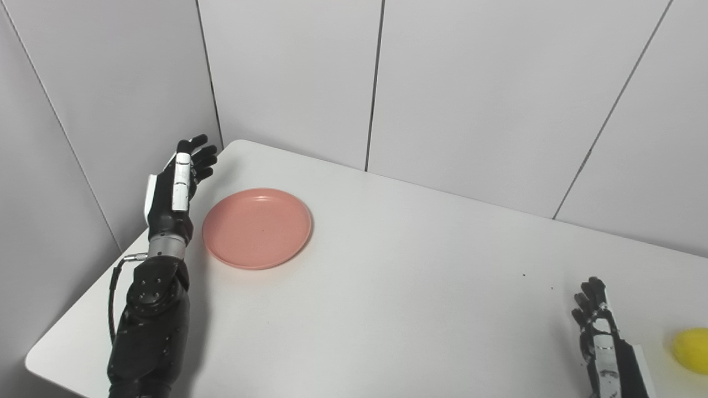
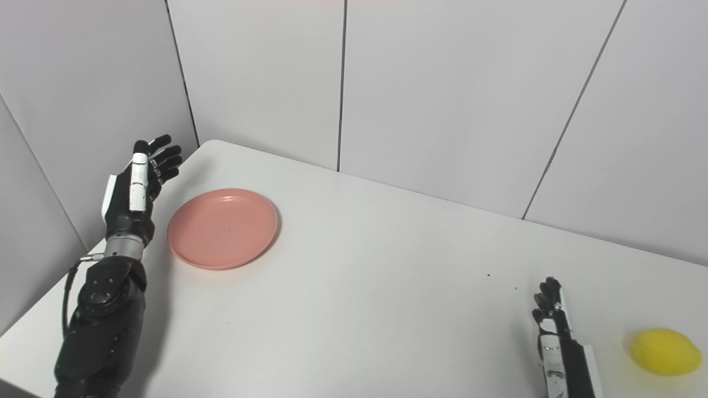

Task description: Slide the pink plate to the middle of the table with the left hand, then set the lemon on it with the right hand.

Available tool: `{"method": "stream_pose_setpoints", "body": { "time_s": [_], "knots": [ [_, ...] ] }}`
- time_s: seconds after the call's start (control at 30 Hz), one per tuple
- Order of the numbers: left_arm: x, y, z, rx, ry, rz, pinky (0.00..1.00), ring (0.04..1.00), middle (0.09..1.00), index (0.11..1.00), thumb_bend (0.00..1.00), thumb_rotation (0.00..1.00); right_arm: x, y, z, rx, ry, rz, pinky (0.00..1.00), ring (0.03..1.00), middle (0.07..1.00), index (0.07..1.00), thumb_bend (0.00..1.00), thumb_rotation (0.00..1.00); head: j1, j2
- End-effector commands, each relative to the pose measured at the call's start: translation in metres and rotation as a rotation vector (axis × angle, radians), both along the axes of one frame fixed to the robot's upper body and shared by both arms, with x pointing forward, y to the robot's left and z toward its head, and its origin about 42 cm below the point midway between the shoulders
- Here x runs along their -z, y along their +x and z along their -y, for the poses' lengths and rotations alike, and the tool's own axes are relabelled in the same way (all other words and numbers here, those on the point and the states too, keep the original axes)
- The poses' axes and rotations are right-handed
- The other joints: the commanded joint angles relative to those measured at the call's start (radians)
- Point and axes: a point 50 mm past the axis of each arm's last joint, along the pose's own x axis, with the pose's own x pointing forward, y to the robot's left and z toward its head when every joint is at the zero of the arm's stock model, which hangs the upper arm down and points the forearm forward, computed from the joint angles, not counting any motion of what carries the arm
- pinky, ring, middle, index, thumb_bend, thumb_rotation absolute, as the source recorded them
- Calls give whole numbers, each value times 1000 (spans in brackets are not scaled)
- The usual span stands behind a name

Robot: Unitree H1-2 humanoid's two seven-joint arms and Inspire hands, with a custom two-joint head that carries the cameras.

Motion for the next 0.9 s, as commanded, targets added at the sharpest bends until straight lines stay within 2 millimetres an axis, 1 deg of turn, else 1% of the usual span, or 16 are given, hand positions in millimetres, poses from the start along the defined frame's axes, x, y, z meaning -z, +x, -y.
{"method": "stream_pose_setpoints", "body": {
  "time_s": [0.0, 0.1, 0.2, 0.33, 0.5, 0.57, 0.63, 0.7, 0.77, 0.87],
  "knots": [
    [-20, 2, -14, -27, 53, 79, 814, 793, 775, 777, 703, 1000, -9, -1, 4, -1, 4, 44, 1000, 1000, 1000, 1000, 397, 1000, 6, 4],
    [-12, 1, -19, -37, 44, 65, 799, 792, 775, 775, 713, 1000, -9, -2, 4, -5, 7, 37, 1000, 1000, 1000, 1000, 394, 1000, 9, 5],
    [-4, 1, -19, -44, 31, 48, 801, 782, 772, 772, 726, 1000, -9, -3, 6, -2, 6, 30, 1000, 1000, 1000, 1000, 429, 1000, 8, 8],
    [8, 2, -17, -50, 22, 29, 821, 796, 783, 779, 722, 1000, -9, -3, 7, -3, 18, 24, 1000, 1000, 1000, 1000, 432, 982, 10, 11],
    [18, 3, -13, -50, 20, -4, 864, 809, 788, 794, 731, 1000, -10, -4, 8, -3, 18, 24, 1000, 1000, 1000, 1000, 449, 968, 13, 11],
    [22, 3, -11, -46, 16, -11, 856, 812, 790, 799, 717, 1000, -11, -5, 8, -1, 15, 26, 1000, 1000, 1000, 1000, 446, 967, 15, 12],
    [24, 4, -10, -43, 3, -11, 813, 804, 783, 791, 698, 1000, -12, -6, 8, 3, 12, 27, 1000, 1000, 1000, 1000, 443, 968, 16, 15],
    [27, 4, -7, -34, -10, -14, 797, 799, 783, 787, 690, 1000, -13, -6, 8, 2, 10, 26, 1000, 1000, 1000, 1000, 443, 966, 17, 17],
    [31, 5, -4, -27, -19, -21, 802, 800, 789, 789, 680, 1000, -13, -6, 9, 2, 13, 23, 1000, 1000, 1000, 1000, 446, 958, 16, 17],
    [35, 7, 1, -14, -32, -27, 811, 803, 797, 792, 707, 1000, -13, -6, 10, 1, 17, 24, 1000, 1000, 1000, 1000, 439, 948, 16, 21]
  ]
}}
